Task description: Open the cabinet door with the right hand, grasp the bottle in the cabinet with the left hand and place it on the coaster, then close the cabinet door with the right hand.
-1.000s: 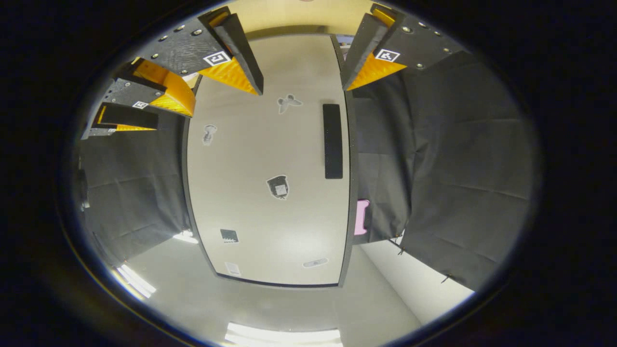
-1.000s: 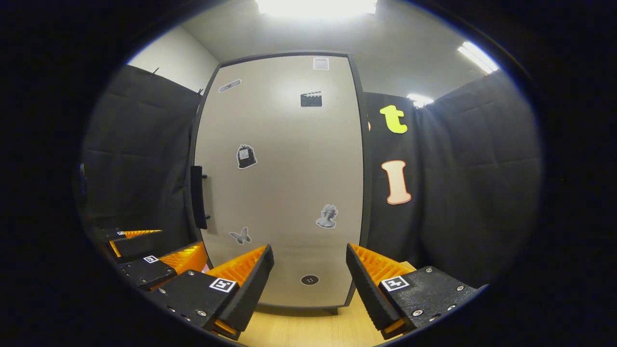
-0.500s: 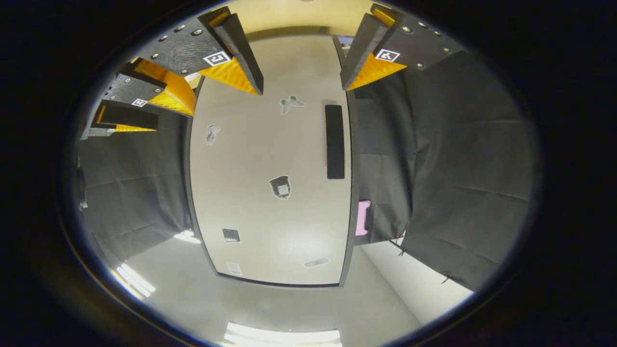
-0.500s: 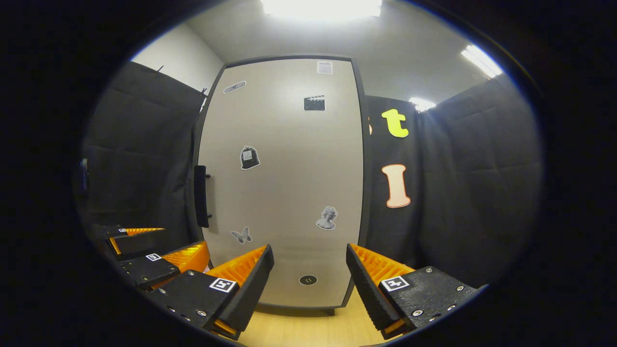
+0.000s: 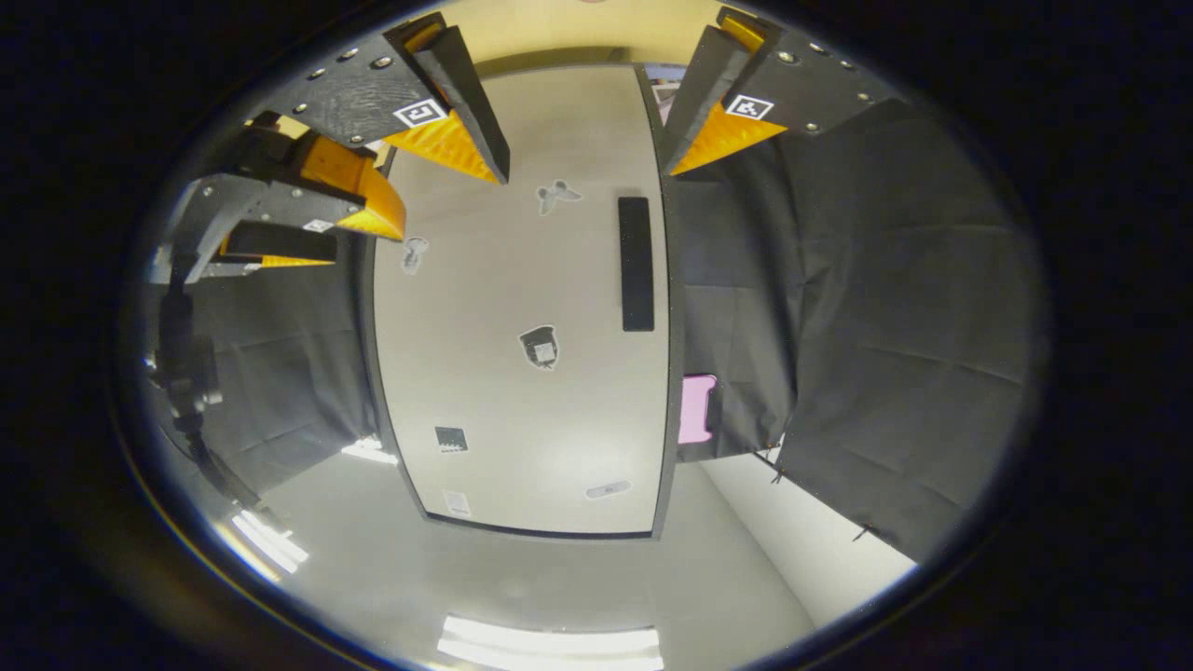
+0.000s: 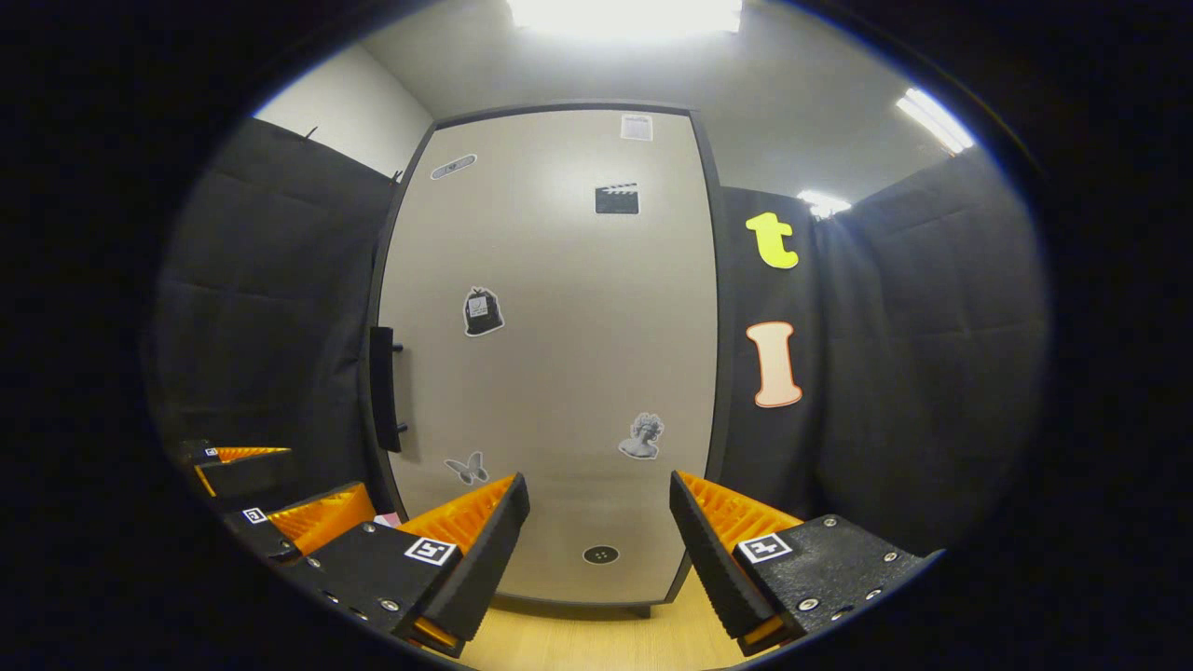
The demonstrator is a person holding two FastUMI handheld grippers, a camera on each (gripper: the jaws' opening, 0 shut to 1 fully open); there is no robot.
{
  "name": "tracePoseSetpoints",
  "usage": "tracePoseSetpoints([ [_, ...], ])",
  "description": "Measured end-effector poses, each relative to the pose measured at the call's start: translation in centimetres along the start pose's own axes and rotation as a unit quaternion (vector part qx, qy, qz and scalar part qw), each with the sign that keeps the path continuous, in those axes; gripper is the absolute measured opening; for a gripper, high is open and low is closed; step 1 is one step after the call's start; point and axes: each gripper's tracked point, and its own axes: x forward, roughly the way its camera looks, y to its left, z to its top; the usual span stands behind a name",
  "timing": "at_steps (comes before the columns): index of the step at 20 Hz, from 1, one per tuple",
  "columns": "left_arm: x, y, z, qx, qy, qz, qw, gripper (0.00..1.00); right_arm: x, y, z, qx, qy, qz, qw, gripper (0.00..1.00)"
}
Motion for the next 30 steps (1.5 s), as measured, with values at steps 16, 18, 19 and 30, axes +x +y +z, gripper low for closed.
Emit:
tracePoseSetpoints([
  [16, -9.5, 12.1, -6.3, 0.011, 0.065, 0.111, 0.992, 0.92, 6.9, 17.6, 3.6, -0.011, -0.035, 0.134, 0.990, 0.95],
  [18, -10.4, 13.2, -7.4, 0.004, 0.076, 0.119, 0.990, 0.92, 8.2, 19.2, 3.0, -0.023, -0.031, 0.136, 0.990, 0.95],
  [19, -10.7, 13.5, -7.8, -0.003, 0.079, 0.121, 0.989, 0.92, 9.0, 19.6, 2.7, -0.030, -0.029, 0.131, 0.991, 0.95],
  [30, -14.5, 16.7, -7.5, -0.004, 0.064, 0.149, 0.987, 0.92, 11.7, 21.7, 1.3, -0.037, 0.002, 0.117, 0.992, 0.31],
])
